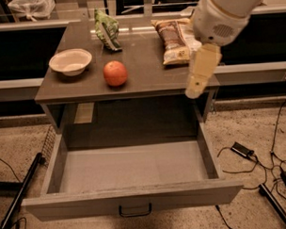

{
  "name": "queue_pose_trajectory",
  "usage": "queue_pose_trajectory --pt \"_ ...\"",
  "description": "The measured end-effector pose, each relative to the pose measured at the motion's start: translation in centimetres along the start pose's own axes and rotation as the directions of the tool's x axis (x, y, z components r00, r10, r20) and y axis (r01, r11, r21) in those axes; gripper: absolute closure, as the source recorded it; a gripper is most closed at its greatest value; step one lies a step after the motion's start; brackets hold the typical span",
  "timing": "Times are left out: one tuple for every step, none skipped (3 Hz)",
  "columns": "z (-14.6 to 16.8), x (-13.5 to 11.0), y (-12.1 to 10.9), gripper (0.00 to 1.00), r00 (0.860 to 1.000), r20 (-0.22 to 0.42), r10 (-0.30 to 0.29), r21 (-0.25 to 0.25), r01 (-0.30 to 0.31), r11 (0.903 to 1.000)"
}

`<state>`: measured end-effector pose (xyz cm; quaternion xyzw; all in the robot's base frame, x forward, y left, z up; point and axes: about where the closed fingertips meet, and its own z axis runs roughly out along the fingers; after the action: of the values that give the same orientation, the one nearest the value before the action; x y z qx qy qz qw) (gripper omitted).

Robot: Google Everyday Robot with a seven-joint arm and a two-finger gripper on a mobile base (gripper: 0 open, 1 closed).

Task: Place apple into top drawer

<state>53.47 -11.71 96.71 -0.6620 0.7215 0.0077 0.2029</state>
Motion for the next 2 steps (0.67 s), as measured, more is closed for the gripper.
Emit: queue_pose_trajectory --pt "5.1 -4.9 -4.2 0.00 0.999 0.021 -0.030 -0.031 0.030 0.9991" --pt "10.3 -8.8 -7.4 0.00 0.999 0.034 -0.017 -0.071 0.019 0.9973"
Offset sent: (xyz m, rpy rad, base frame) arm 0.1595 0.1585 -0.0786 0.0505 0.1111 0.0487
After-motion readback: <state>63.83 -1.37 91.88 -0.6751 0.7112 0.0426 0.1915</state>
